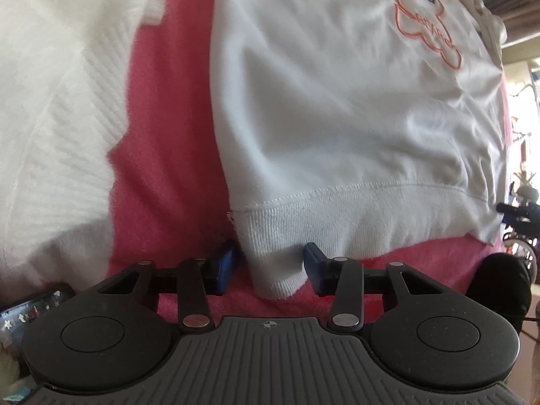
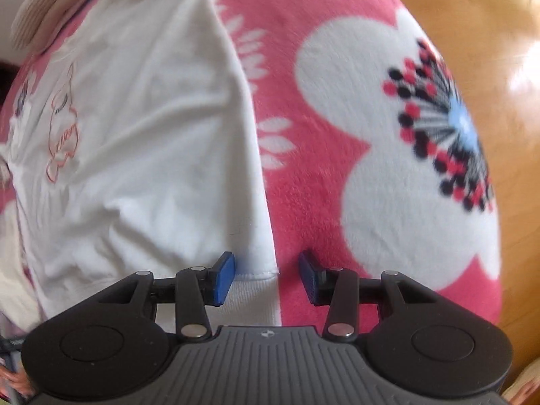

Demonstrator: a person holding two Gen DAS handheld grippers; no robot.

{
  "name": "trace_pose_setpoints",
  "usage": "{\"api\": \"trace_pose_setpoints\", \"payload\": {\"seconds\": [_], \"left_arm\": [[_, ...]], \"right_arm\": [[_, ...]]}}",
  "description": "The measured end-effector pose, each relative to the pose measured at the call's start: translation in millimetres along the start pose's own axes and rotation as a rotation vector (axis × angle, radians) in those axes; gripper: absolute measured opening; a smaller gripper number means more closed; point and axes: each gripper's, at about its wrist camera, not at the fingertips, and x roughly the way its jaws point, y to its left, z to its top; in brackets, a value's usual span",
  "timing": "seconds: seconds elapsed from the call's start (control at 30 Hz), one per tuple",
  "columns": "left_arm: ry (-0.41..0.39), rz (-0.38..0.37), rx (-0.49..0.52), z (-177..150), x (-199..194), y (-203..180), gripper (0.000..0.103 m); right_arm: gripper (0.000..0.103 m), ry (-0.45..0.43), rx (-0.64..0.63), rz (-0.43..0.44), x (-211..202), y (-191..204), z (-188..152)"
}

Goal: Fold clothes

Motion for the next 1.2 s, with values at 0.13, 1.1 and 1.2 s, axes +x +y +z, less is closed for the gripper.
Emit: {"api": "trace_pose_setpoints", "payload": {"seconds": [0.13, 1.1, 1.2], "left_arm": [[0.003, 0.035, 0.025, 1.5, 3.4, -7.0, 0.043], [0.025, 0.298, 0.331, -23.1, -15.3, -39.6, 0.011], [0.026, 0.334, 0.338, -18.6, -20.4, -34.8, 0.037]], "right_arm": [[0.039, 0.041, 0.024, 0.037, 6.4, -11.8, -5.7], [0.017, 0.066, -0.278, -0.229, -22.5, 33.1, -34.8], [0.041, 0.065, -0.287, -0.28, -24.6, 31.9, -34.7]]}}
